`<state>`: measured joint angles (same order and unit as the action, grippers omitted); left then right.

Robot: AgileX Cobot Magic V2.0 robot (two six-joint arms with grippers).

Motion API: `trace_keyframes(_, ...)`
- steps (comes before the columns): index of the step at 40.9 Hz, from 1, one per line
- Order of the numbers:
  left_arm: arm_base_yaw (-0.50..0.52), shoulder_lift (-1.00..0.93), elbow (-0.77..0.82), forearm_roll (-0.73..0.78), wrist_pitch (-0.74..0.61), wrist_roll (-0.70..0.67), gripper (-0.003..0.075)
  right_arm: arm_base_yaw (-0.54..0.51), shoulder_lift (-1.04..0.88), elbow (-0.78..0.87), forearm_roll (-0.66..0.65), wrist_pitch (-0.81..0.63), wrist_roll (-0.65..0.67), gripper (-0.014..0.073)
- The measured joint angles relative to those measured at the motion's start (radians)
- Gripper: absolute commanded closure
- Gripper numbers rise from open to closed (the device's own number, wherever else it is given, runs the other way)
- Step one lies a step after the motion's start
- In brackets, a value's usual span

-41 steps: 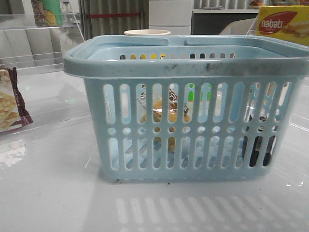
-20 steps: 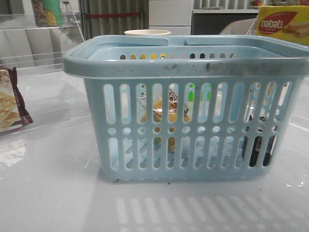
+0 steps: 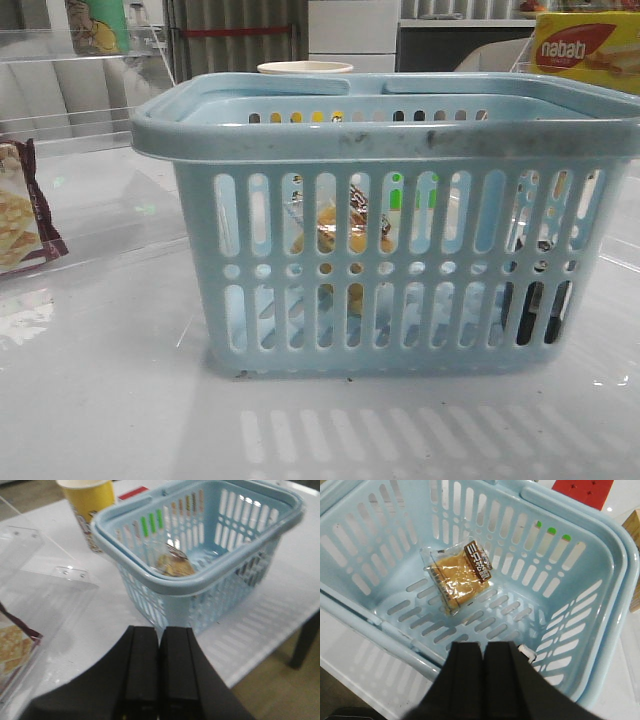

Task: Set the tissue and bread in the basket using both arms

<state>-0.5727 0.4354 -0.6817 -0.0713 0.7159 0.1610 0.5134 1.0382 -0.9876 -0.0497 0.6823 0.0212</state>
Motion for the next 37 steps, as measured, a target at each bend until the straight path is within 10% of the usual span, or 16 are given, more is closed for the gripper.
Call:
trace_keyframes(19,0.447,-0.328,0.508,-0.002,-0.513,0.000,0.0629,0.000,0.000,0.000,0.000,0.000,0.000,0.0537)
trace_keyframes(37,0.566,-0.442,0.690,-0.016,-0.607,-0.002,0.0629,0.000,0.000,0.000,0.000,0.002,0.000,0.0537)
